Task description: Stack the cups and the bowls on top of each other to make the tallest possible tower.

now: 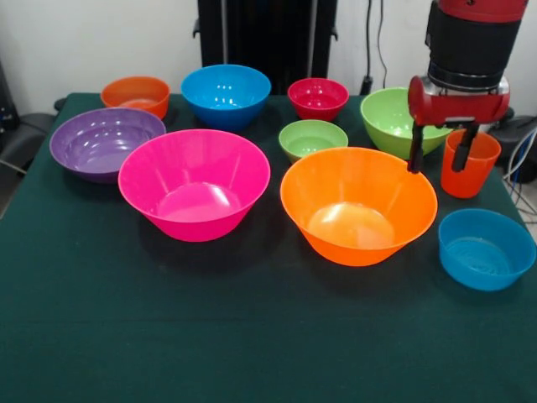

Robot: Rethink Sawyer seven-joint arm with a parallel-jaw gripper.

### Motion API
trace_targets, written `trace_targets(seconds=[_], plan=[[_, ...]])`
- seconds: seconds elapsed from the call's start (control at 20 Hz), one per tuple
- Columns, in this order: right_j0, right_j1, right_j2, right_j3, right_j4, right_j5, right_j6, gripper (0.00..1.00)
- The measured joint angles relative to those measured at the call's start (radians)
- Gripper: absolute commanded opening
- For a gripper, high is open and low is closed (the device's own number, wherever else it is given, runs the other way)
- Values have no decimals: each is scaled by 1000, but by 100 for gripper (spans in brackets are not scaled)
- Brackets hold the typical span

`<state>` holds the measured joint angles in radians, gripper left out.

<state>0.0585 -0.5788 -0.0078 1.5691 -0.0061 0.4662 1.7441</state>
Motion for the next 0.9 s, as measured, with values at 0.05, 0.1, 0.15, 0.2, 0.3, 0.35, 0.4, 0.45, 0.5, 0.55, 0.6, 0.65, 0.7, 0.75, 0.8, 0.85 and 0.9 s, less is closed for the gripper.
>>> trace_targets(seconds=[0.05, 0.1, 0.15, 0.2, 0.3, 0.35, 0.4, 0.45, 0.5, 0.55, 0.6, 0.65, 0.7, 0.75, 0.8, 0.85, 0.9], plan=[[2, 6, 0, 1, 0, -21, 0, 100], [3, 13, 0, 2, 0, -42, 0, 100], [4, 19, 0, 4, 0, -63, 0, 100], [4, 25, 0, 6, 0, -84, 0, 100], [5, 37, -1, 12, 0, -123, 0, 100], [5, 42, -1, 15, 0, -139, 0, 100], [5, 47, -1, 18, 0, -152, 0, 100], [5, 52, -1, 21, 0, -166, 0, 100], [6, 59, -1, 25, 0, -181, 0, 100], [6, 64, -1, 28, 0, -191, 0, 100], [6, 70, -1, 30, 0, -200, 0, 100], [6, 75, -1, 33, 0, -206, 0, 100], [6, 79, -2, 35, 0, -209, 0, 100], [6, 84, -2, 38, 0, -211, 0, 100], [7, 88, -4, 40, 0, -212, 0, 100], [8, 90, -5, 41, 0, -212, 0, 100], [9, 94, -7, 43, 0, -212, 0, 100]])
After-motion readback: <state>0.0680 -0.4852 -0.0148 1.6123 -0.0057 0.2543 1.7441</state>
